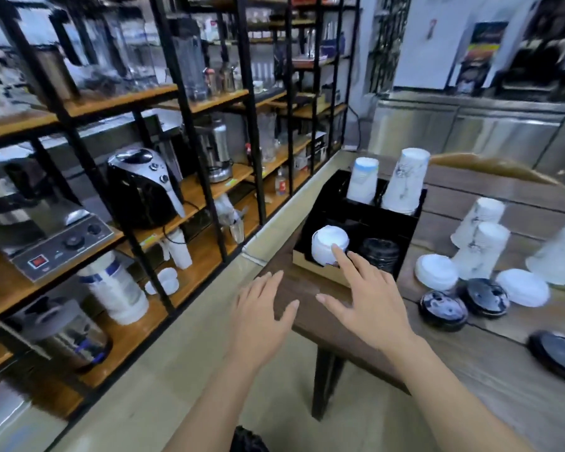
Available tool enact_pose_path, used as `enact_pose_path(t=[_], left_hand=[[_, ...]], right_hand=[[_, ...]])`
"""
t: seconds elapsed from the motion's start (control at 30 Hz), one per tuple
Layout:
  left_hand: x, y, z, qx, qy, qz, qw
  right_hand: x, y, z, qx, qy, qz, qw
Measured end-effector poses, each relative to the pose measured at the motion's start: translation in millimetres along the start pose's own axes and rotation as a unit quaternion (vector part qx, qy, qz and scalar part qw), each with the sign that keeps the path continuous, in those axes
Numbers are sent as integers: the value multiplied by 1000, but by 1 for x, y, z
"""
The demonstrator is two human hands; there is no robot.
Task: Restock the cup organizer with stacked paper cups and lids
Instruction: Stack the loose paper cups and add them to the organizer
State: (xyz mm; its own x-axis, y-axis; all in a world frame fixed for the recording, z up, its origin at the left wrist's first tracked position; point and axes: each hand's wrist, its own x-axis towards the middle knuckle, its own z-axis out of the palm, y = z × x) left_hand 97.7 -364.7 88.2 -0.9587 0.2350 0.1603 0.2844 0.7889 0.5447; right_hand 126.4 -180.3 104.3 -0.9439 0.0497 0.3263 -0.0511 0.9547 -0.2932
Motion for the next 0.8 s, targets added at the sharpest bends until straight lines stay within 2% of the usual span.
enact_pose_path(t=[0.17, 0.3, 0.6, 0.8], left_hand=[[31, 65, 40, 11, -14, 74, 997], [54, 116, 79, -20, -53, 111, 992], [101, 214, 174, -46, -107, 119, 986], [123, 245, 203, -46, -112, 132, 984]], right_hand=[[-9, 72, -31, -23, 18, 73, 997], [-16, 138, -44, -30, 22, 120, 992], [-24, 270, -53, -32, -3, 194, 980], [-11, 319, -51, -27, -5, 215, 976]])
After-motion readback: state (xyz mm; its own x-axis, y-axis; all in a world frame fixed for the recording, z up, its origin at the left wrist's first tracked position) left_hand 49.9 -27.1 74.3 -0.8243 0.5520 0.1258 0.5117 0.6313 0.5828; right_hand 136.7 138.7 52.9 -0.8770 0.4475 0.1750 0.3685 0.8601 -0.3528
